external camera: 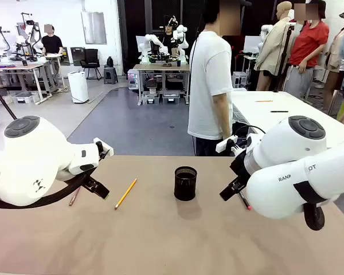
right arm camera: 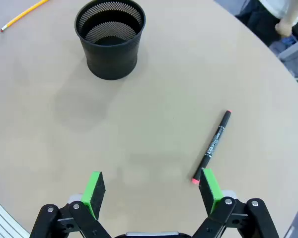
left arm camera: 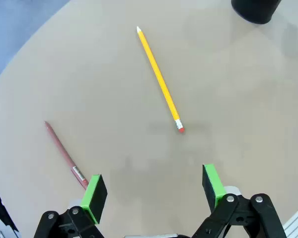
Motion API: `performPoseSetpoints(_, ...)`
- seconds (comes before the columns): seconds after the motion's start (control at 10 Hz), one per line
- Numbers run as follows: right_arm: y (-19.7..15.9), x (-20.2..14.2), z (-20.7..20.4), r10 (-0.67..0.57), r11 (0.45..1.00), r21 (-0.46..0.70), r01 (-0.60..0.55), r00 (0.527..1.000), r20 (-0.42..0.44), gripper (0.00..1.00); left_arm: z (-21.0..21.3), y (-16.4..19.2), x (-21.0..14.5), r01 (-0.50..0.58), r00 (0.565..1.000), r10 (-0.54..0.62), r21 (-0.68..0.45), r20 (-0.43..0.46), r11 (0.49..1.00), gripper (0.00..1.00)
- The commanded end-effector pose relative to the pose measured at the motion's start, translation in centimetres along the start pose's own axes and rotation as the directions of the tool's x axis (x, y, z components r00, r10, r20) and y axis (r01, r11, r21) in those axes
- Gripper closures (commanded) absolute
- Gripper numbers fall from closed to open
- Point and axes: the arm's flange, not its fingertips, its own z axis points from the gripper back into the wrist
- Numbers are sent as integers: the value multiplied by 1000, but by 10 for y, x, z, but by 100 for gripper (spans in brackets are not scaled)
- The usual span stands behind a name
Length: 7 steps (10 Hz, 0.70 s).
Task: Place the pens into the pen holder.
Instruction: Pick up a writing instrument from the table and place it into the Pen holder.
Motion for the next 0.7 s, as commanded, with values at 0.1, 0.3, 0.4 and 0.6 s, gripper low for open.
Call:
performPoseSetpoints(0.1,0,0,0,0,1000,0,0,1000,0,0,0,0,0,0,1000,0,0,0,1000,0)
performPoseSetpoints(0.3,0,0,0,0,1000,0,0,1000,0,0,0,0,0,0,1000,0,0,0,1000,0)
performPoseSetpoints(0.4,0,0,0,0,1000,0,0,1000,0,0,0,0,0,0,1000,0,0,0,1000,0)
performPoseSetpoints(0.6,0,0,0,0,1000,0,0,1000,0,0,0,0,0,0,1000,0,0,0,1000,0)
